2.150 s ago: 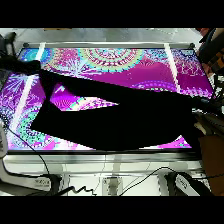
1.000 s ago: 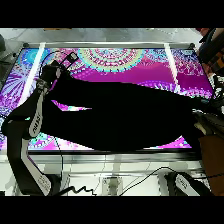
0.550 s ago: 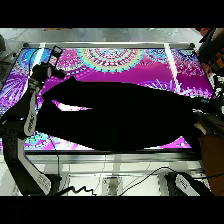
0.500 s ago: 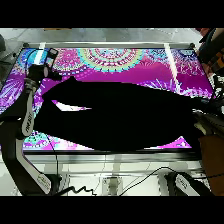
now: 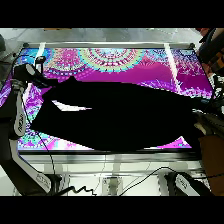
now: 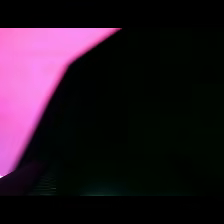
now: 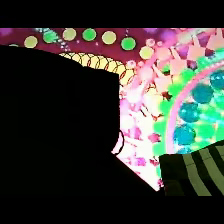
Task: Fold the clothes and pants, and hang the long-sleeved shirts on hangers.
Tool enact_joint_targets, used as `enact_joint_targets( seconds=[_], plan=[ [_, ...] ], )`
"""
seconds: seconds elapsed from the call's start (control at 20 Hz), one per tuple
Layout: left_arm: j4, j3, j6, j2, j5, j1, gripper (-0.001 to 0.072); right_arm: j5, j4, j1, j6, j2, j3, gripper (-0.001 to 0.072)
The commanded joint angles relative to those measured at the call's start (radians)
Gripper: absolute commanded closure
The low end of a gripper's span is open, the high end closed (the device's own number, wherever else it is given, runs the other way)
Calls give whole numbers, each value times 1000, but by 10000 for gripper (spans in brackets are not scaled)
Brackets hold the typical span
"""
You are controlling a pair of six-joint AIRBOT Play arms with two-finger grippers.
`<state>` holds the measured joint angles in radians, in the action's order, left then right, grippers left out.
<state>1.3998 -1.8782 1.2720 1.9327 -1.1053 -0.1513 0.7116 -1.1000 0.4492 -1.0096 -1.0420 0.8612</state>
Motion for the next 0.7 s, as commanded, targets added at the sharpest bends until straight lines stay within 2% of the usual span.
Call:
enact_joint_targets(
  seconds=[0.0,0.2,0.3,0.35,0.5,0.65],
  plan=[
    [-66,-1,-31,2,-53,24,19,2,3,-1,0,0,0,691],
    [-15,0,-31,28,-83,67,32,2,3,-1,0,0,0,691],
    [102,0,-30,40,-97,77,104,3,3,-1,0,0,0,691],
    [129,0,-30,47,-113,80,116,3,3,-1,0,0,0,692],
    [156,0,-31,77,-141,79,117,3,3,-1,0,0,-1,691],
    [319,-6,-31,76,-117,83,126,5,3,-1,0,-2,-2,691]
  ],
)
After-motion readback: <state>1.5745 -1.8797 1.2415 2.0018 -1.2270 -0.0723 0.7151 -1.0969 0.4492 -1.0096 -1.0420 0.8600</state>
